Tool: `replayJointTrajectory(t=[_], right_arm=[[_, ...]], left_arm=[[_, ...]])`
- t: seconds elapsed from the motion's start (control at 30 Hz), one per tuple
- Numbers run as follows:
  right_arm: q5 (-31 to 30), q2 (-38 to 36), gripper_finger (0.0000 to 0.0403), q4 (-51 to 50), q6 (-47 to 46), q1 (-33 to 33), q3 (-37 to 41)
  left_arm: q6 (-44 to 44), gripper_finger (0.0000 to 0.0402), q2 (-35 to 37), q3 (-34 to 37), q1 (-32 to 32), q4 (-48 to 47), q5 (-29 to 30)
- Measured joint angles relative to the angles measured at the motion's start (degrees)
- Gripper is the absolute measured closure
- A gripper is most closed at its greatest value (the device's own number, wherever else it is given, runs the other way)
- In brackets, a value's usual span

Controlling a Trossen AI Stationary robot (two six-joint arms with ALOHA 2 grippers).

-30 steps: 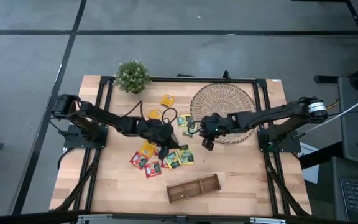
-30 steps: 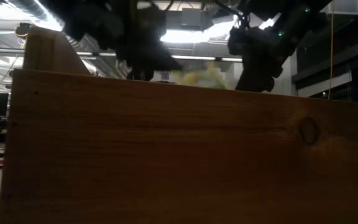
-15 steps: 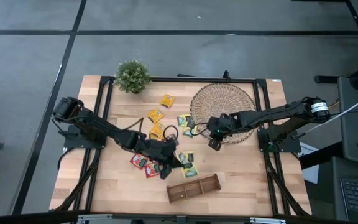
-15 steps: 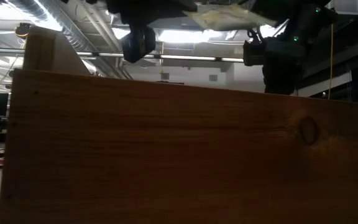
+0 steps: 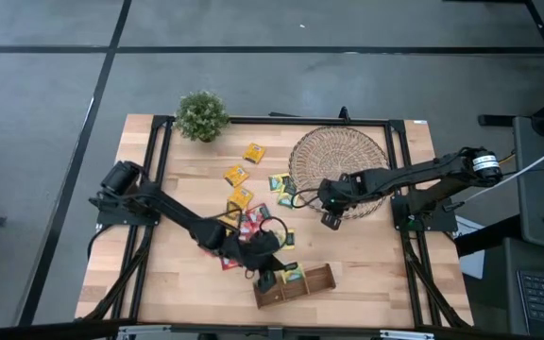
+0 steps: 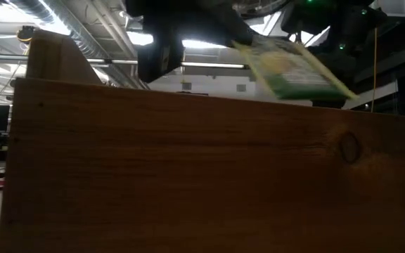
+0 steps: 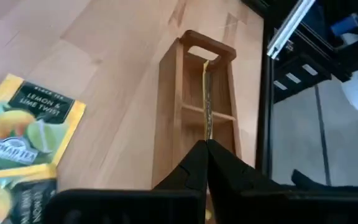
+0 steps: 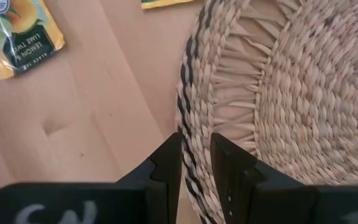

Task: Pick & Place Tea
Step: Put the yellow tea bag into the middle slot of the wooden organizer

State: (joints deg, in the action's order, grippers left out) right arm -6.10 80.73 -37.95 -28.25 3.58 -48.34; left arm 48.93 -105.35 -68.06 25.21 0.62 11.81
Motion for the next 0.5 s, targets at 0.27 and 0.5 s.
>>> replayJointTrajectory(t=[0.27, 0.5], right_arm=[[0.1, 0.0, 0.0316, -0.1, 0.0, 1.0, 0.0], [0.1, 0.0, 0.0316, -0.1, 0.0, 1.1, 0.0]], left_arm=[[1.2, 0.04, -4.5, -4.4, 0.4, -7.0, 1.4], [-0.9, 0.0399, -4.5, -7.8, 0.3, -13.7, 1.6]])
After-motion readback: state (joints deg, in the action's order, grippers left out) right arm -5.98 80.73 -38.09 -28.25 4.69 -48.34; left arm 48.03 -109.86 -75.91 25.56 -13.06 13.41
